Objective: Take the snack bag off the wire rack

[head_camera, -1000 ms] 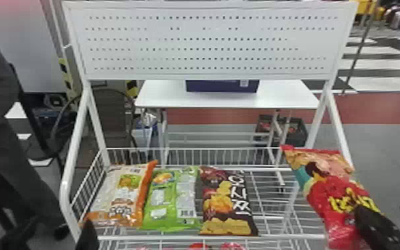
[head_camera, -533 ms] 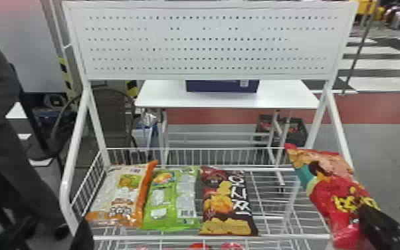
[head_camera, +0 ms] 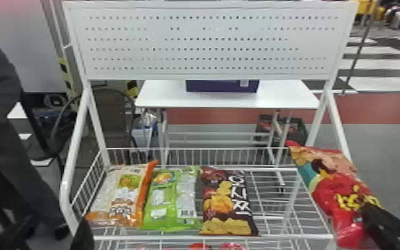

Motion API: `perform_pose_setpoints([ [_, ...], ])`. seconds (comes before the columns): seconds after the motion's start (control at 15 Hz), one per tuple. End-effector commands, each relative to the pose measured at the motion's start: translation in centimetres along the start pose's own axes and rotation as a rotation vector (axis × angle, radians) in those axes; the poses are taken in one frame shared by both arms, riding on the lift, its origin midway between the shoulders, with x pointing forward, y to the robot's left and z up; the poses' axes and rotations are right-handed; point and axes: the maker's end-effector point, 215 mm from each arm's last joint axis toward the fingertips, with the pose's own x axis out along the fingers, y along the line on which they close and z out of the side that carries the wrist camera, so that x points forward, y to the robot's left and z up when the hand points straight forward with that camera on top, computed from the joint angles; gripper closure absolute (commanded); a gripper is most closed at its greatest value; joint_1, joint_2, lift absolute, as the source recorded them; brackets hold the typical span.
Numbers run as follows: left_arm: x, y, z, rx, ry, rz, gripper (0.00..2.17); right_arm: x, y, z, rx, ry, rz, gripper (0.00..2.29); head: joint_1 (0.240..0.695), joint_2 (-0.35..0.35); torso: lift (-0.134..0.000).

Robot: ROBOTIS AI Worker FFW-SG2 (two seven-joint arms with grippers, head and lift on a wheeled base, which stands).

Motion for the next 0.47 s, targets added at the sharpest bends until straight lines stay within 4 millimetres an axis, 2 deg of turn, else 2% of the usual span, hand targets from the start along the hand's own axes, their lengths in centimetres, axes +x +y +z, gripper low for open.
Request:
perform_pose_setpoints([
  [0.0,-0.02,0.08,-0.09,-0.002,0.002,0.001,0.19,-0.07,0.0,0.31,0.004,-0.011,-0.001,2.07,0.499,0.0,0.0],
  [0.4,-0.01,0.23,-0.15,-0.001,0.003,0.004,0.19,-0.06,-0.03,0.53,0.003,-0.018,0.0,2.07,0.499,0.0,0.0],
])
